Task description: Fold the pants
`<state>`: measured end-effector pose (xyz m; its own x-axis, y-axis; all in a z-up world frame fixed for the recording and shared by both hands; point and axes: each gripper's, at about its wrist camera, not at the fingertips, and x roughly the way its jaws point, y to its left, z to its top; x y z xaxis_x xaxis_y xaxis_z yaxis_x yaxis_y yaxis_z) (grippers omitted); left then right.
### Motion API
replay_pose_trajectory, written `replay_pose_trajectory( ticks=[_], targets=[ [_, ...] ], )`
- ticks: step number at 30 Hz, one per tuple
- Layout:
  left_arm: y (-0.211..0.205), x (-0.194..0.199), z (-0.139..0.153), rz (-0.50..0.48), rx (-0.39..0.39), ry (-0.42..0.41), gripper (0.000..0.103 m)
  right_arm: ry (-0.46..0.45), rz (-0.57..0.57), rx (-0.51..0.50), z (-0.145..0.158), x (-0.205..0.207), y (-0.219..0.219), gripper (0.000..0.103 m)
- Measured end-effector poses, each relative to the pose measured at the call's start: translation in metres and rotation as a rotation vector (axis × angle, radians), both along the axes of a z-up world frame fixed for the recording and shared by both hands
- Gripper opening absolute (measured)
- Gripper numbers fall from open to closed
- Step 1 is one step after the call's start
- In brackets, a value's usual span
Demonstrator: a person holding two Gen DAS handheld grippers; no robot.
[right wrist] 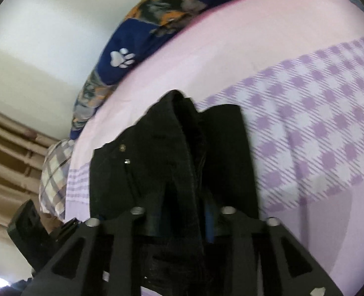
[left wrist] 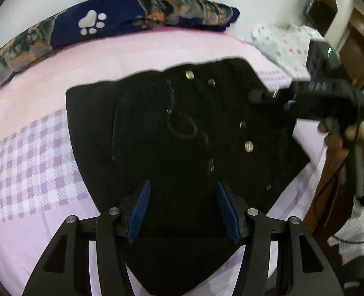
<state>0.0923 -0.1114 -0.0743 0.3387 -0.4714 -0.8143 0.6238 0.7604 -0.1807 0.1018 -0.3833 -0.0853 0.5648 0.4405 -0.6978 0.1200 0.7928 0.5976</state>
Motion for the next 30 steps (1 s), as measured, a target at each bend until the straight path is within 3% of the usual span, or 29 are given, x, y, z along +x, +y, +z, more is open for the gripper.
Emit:
replay_pose_trajectory(
  ticks=[2,9,15,25,30],
  targets=[
    [0.003,-0.003,-0.002,-0.006,-0.003,-0.006,0.056,-0.015,-0.027,-0.029,0.010,-0.010,-0.006,0.038],
    [0.007,-0.008,0.001,0.016,-0.028,0.005,0.056,-0.036,-0.059,-0.006,0.041,-0.058,-0.021,0.038],
    [0.005,-0.011,0.005,0.057,-0.027,0.011,0.056,0.025,-0.053,0.036,0.026,-0.073,-0.011,0.038],
    [-0.001,-0.012,0.006,0.099,0.014,0.016,0.056,0.063,-0.064,0.052,0.004,-0.056,0.001,0.038],
    [-0.002,-0.012,0.005,0.104,0.027,0.009,0.056,0.048,-0.096,0.053,0.004,-0.047,0.001,0.030]
  ],
)
